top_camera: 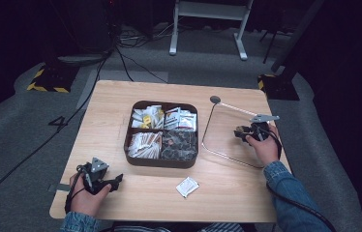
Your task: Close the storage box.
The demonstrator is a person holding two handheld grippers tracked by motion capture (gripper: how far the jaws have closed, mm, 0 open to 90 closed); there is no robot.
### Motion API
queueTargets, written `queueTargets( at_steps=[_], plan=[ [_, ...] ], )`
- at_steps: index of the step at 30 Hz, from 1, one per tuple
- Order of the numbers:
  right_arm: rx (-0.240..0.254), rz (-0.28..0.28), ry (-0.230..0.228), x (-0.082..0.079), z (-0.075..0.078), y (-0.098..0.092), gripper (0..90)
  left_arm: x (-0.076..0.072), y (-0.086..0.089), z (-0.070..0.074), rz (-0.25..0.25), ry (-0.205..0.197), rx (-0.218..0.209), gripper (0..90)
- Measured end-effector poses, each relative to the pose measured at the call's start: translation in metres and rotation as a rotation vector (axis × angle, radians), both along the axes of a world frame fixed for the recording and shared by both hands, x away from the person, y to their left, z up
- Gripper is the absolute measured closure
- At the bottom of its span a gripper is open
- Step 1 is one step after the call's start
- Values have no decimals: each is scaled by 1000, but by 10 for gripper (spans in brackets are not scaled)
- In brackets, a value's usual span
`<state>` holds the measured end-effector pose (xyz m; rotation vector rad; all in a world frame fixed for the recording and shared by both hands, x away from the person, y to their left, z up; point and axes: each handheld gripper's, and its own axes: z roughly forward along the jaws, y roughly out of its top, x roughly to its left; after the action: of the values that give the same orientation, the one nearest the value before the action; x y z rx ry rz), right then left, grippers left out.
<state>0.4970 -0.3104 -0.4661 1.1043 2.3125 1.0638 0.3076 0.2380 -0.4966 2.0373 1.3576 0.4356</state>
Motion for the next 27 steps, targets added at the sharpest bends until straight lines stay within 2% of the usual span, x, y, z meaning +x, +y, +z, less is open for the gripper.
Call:
queueTargets(
  at_steps=[7,15,27],
  plan=[
    [41,15,-21,-8,25,2,585,1,2,-2,11,-3,4,305],
    [51,44,-48,-16,52,10,585,1,1,-3,3,-11,18,293],
    [55,96,-56,-26,76,38,585,1,-2,-5,2,-29,35,270]
  ],
)
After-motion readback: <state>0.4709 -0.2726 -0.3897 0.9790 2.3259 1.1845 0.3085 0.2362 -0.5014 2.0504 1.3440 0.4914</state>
